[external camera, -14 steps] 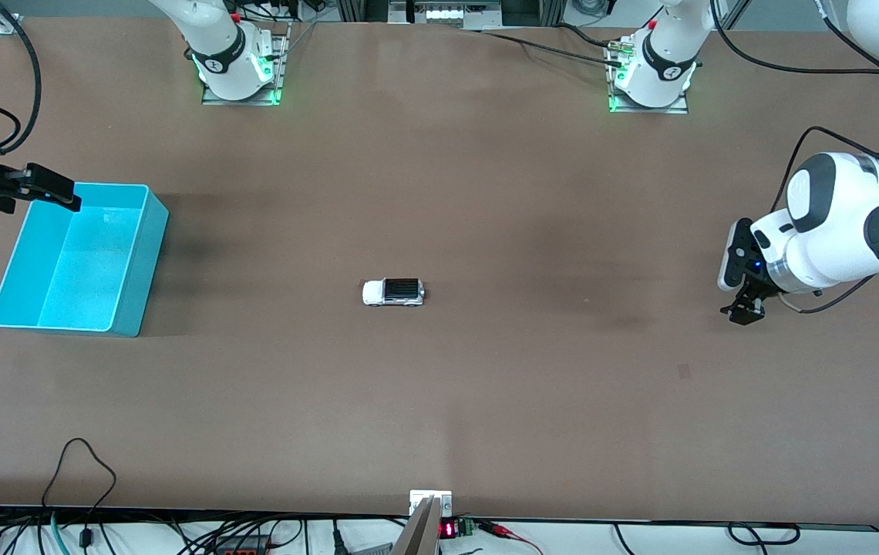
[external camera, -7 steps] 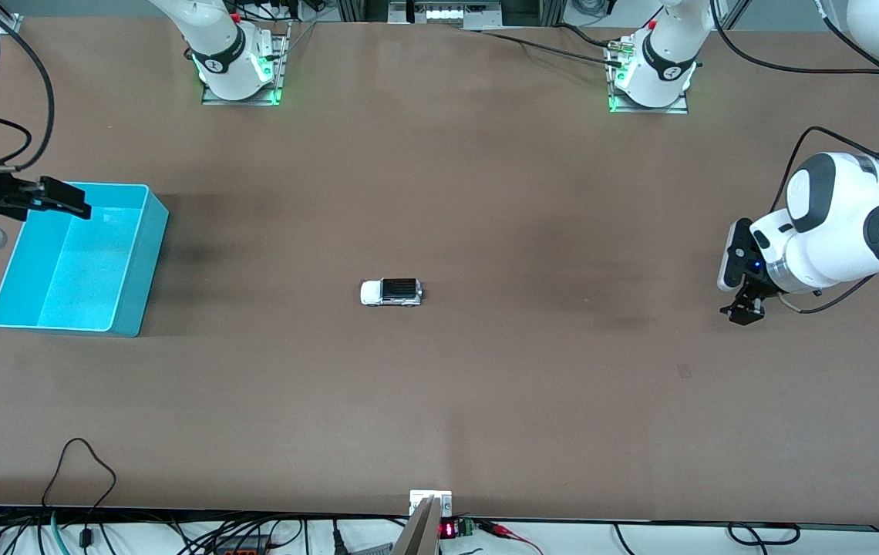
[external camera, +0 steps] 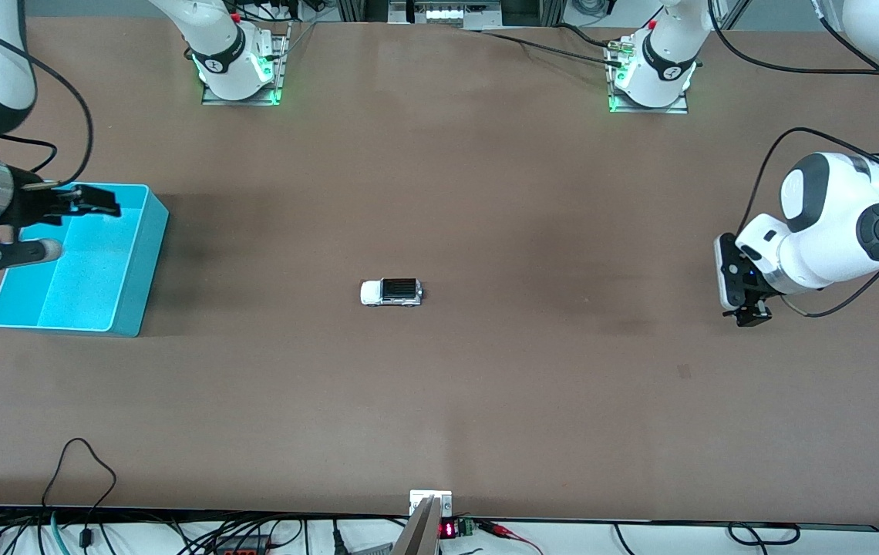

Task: Wind and store white jeep toy
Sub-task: 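Reach the right gripper to the jeep while the left gripper withdraws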

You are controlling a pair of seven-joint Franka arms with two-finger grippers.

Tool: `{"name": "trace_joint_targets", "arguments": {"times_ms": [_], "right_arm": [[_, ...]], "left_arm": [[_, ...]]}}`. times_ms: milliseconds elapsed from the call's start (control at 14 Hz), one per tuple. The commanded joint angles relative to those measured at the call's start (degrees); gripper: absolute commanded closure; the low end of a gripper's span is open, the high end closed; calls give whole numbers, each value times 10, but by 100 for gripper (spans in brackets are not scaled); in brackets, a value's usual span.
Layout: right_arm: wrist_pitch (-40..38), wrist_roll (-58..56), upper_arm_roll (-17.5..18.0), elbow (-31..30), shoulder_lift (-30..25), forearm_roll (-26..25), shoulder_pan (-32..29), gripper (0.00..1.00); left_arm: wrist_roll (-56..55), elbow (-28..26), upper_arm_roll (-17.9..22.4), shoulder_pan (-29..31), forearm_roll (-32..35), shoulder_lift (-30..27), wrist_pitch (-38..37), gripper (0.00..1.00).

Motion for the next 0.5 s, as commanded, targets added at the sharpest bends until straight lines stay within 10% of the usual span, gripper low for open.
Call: {"name": "trace_joint_targets", "arguments": {"times_ms": [0,430], "right_arm": [[35,-127,0,-55,-22,10,5,0],[283,-258,3,-285,-113,8,103,0]], "left_arm": [[-115,0,2,0,-47,-3,4,0],[-400,25,6,-1,-58,-8,1,0]]}}
